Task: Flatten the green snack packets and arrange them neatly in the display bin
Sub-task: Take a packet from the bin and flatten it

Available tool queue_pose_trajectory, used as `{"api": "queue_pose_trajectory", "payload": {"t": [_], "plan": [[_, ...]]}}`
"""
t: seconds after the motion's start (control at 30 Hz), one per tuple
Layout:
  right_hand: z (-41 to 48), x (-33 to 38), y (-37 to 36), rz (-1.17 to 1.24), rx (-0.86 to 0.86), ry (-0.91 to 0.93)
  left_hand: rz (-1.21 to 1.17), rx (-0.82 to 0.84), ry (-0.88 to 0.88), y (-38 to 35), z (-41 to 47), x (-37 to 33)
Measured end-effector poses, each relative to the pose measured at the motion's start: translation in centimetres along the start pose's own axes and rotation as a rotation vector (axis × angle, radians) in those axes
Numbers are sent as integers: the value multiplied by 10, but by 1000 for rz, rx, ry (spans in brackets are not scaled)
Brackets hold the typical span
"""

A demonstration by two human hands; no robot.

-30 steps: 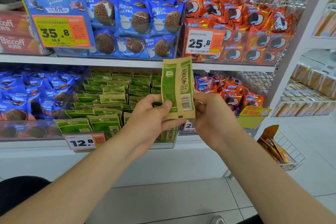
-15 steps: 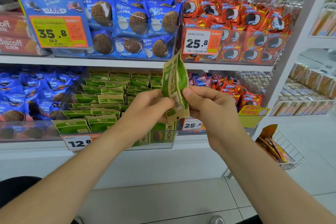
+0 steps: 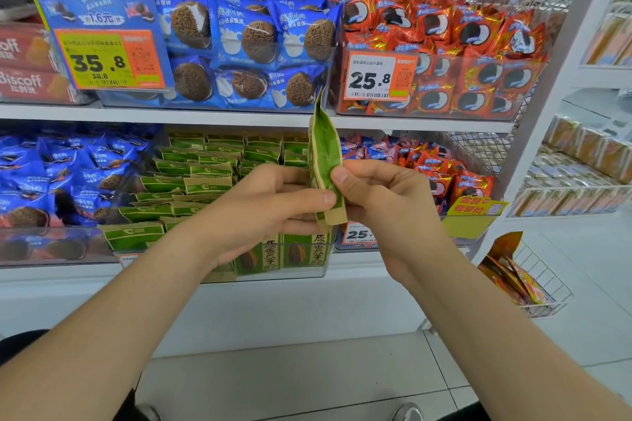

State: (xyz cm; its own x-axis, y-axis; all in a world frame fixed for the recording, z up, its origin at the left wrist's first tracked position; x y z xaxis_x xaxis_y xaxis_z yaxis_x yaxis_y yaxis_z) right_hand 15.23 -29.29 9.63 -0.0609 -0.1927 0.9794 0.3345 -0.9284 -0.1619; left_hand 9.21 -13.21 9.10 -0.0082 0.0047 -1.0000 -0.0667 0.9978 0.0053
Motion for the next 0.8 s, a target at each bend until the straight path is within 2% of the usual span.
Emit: {"api": "queue_pose_trajectory", "payload": {"t": [0.13, 0.23, 0.4, 0.47, 0.57, 0.67, 0.73, 0.8], "plan": [[0, 0, -1, 43, 11, -51, 3, 17, 15, 3, -2, -4], [1, 3, -2, 41, 60, -60, 50, -42, 7, 4, -4, -6], [2, 8, -4, -267, 279, 17, 43, -426, -108, 9, -3, -8], [2, 7, -5, -319, 328, -13, 69, -485, -157, 10, -3, -9], [4, 8, -7, -276, 215, -1, 154, -423, -189, 7, -5, -10], [9, 10, -2, -340, 23, 198, 239, -398, -224, 1, -8, -11], [10, 10, -3, -377, -34, 282, 277, -380, -292, -4, -9, -10], [10, 8, -4, -328, -37, 241, 355, -353, -344, -6, -9, -8]]}}
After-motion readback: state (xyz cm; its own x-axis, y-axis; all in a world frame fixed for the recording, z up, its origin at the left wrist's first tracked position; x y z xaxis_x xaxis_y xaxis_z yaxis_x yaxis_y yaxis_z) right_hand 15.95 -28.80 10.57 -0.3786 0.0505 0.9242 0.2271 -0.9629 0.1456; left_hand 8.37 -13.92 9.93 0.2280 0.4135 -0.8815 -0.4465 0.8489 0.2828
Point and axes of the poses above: each hand's wrist, its own z-axis towards the middle knuckle, its own y-axis out of the back of the hand, x = y × z, the point moved 4 cm from there along z, towards the middle knuckle, and after that the axes turned 6 degrees about -x, right-handed, at the moved point
